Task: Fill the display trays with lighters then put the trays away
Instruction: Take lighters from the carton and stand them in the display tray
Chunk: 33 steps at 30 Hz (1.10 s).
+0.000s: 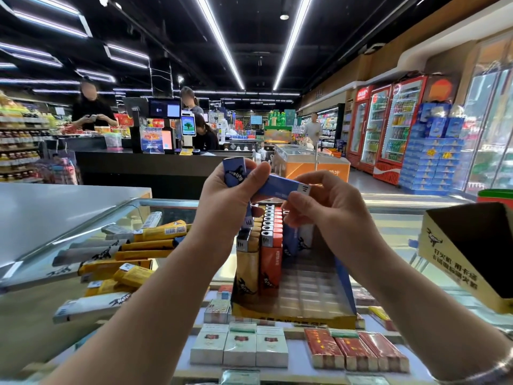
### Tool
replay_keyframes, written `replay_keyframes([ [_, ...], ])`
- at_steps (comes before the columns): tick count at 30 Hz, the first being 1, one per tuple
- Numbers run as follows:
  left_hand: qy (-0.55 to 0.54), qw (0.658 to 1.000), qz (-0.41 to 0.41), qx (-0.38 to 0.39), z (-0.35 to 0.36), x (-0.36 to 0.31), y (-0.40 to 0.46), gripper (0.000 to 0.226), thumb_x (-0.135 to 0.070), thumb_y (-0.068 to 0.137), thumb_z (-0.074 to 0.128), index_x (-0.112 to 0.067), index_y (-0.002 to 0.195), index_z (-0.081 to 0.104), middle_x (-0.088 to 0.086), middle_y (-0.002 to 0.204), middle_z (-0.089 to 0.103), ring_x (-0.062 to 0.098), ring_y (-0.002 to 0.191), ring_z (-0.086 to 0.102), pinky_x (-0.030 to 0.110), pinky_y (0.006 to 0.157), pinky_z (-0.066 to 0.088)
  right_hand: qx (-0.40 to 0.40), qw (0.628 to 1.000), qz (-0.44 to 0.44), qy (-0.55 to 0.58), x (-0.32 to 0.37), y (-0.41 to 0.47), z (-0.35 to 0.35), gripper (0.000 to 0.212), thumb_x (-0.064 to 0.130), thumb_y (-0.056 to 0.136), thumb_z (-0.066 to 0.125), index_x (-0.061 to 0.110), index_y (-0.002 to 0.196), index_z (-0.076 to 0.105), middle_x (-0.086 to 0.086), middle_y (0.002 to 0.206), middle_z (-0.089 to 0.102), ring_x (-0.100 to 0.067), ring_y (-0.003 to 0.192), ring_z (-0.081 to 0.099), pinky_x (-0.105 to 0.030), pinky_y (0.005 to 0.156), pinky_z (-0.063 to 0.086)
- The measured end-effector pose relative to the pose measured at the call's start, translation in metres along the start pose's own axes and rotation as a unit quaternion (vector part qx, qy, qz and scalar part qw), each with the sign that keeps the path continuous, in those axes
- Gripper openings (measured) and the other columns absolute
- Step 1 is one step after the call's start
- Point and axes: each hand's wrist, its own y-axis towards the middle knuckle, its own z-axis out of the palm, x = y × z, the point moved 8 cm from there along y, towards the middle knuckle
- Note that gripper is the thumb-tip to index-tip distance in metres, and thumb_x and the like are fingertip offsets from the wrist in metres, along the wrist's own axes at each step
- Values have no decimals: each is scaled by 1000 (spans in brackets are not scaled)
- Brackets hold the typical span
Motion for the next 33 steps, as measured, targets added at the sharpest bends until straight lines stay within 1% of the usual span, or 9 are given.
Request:
replay_keyframes([
  [3,28,999,2,-23,-2,1,0,23,-40,76,57,-21,87,56,-3,78,72,11,63,66,20,42,47,-35,999,-11,31,1,4,-10,12,4,90,52,15,92,57,-6,73,62,-16,58,63,-25,55,55],
  [6,30,998,2,-59,-11,1,3,21,-38,91,47,-19,89,56,-1,89,67,5,57,62,20,41,45,-89,996,-23,17,3,6,-24,17,5,93,48,19,92,57,5,69,60,-13,56,62,-28,55,56],
  [11,8,992,-24,-126,-27,7,6,30,-38,96,41,-21,81,60,-1,73,48,0,51,54,22,47,50,-147,980,-69,-118,9,6,-41,27,6,90,55,33,89,52,3,69,57,-15,54,54,-37,55,49],
  [17,34,985,-44,-162,-35,11,4,37,-43,96,37,-26,71,60,1,82,52,6,67,51,13,38,43,-88,967,-77,-227,2,10,-33,13,8,83,67,19,87,60,1,74,61,-12,60,54,-29,55,49],
  [20,19,986,-52,-155,-34,13,4,36,-41,96,39,-21,72,58,-1,75,53,-2,51,56,12,38,42,-41,961,-61,-266,-7,9,-23,20,10,82,68,19,99,63,10,74,57,-5,61,53,-27,57,52],
  [23,11,987,-53,-149,-32,13,3,36,-38,96,40,-16,73,56,-4,58,57,-5,38,52,12,36,41,4,949,-63,-309,-12,6,-13,18,10,82,67,20,97,65,15,74,56,-3,62,55,-18,58,50],
  [26,9,987,-56,-149,-32,14,3,35,-38,96,40,-15,73,55,-2,57,55,-4,36,51,13,37,41,35,944,-63,-322,-14,4,-6,17,10,83,67,21,96,64,17,76,56,0,65,56,-7,56,44],
  [29,8,987,-60,-151,-32,15,4,35,-38,96,41,-16,73,55,0,66,50,-4,36,50,12,37,41,40,938,-72,-337,-14,3,-3,17,8,82,67,17,96,66,18,76,54,3,67,55,-7,59,45],
  [33,2,987,-65,-144,-31,18,4,34,-40,95,42,-16,74,55,-4,55,53,-2,37,50,12,38,41,38,925,-103,-363,-9,1,2,16,7,81,67,13,96,66,13,82,54,8,71,50,-2,68,42],
])
